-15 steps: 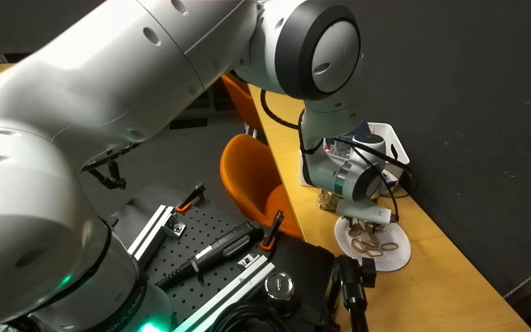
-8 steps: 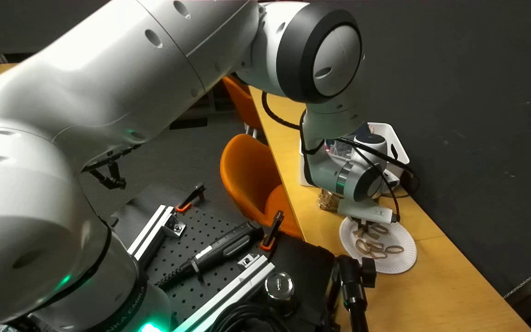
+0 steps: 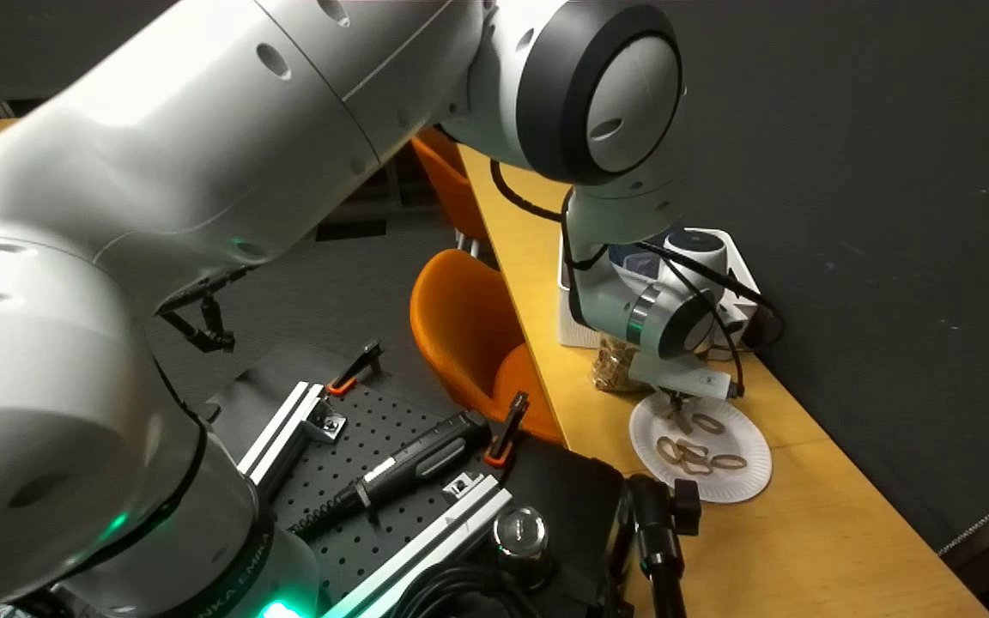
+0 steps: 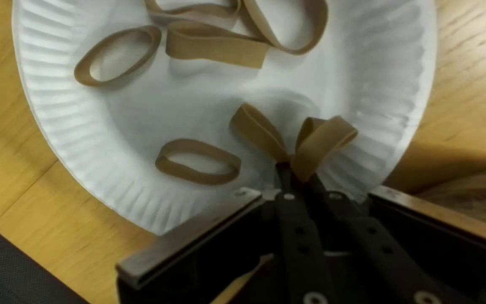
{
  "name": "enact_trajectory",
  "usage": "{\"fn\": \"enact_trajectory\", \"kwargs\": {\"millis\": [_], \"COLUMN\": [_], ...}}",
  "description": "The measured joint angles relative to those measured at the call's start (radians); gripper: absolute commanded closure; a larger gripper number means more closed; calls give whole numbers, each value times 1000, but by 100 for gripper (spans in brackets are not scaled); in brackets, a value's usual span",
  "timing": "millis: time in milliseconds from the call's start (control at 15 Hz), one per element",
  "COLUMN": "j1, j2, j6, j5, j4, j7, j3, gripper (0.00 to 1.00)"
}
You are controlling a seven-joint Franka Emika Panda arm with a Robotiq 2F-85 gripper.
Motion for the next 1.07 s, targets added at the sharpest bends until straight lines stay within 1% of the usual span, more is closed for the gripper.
{"fn": "enact_trajectory", "kwargs": {"millis": [133,333,800,1067], "j1": [-5,-11,-20,7], "j2": [-31,-115,-441,-605], "j6": [0,0,0,11], "j5": [12,21,25,26], "j4": [-15,-73,-253,-339], "j7": [0,0,-5,-30], "j3": [6,3,6,31], "gripper": [98,98,98,98]}}
